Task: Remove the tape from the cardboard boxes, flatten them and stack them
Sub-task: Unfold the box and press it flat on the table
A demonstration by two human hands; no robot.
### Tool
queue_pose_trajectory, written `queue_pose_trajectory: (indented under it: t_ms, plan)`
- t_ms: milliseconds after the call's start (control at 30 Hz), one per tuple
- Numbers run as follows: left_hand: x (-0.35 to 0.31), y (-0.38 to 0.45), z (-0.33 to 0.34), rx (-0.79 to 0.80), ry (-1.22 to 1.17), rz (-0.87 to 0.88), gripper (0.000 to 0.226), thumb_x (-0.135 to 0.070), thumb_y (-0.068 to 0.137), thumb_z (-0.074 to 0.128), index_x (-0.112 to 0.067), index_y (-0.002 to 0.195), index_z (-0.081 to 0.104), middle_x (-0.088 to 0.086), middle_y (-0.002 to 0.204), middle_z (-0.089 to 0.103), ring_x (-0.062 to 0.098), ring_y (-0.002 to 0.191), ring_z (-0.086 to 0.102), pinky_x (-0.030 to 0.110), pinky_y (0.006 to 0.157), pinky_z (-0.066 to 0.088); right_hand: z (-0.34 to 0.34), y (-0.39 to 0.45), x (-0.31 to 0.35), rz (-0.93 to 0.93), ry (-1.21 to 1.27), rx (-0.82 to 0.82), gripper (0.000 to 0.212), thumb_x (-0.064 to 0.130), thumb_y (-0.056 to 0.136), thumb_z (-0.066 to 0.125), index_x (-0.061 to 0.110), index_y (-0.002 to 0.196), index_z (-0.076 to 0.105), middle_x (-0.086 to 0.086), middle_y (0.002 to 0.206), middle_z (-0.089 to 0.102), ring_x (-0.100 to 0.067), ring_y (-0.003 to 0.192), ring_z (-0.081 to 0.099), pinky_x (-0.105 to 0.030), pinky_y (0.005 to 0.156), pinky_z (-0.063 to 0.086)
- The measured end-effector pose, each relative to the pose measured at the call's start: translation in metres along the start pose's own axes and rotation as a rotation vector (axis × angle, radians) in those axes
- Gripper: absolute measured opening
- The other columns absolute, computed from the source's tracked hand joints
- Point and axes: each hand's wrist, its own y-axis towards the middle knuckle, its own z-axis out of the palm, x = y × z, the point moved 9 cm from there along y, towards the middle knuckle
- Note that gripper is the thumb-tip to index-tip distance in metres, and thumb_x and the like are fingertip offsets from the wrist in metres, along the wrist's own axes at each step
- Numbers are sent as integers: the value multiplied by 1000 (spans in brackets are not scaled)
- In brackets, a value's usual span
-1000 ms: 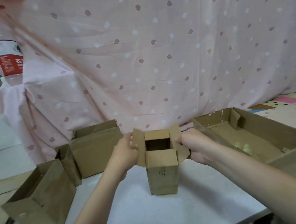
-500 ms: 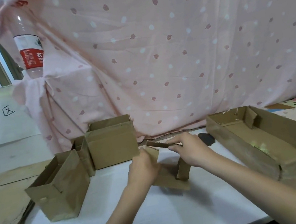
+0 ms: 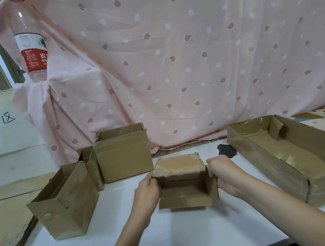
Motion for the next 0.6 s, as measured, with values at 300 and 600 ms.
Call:
queue_pose_trajectory:
  t_ms: [300,600]
  plan:
    - [43,5,9,200,-289,-299,40,-62,97,38,-43,115,69,9,115,66,30,97,66,47,90,57,-2,1,-35,223,97,153,25,34,95,62,10,92,59,-8,71,59,-23,55,55,-30,56,47]
    - [48,10,17,170,-125,-193,64,-25,78,85,-39,128,47,-2,111,63,20,96,68,35,83,59,-12,14,-46,231,70,180,23,8,93,68,-2,113,67,-17,102,75,-27,76,74,-32,60,61]
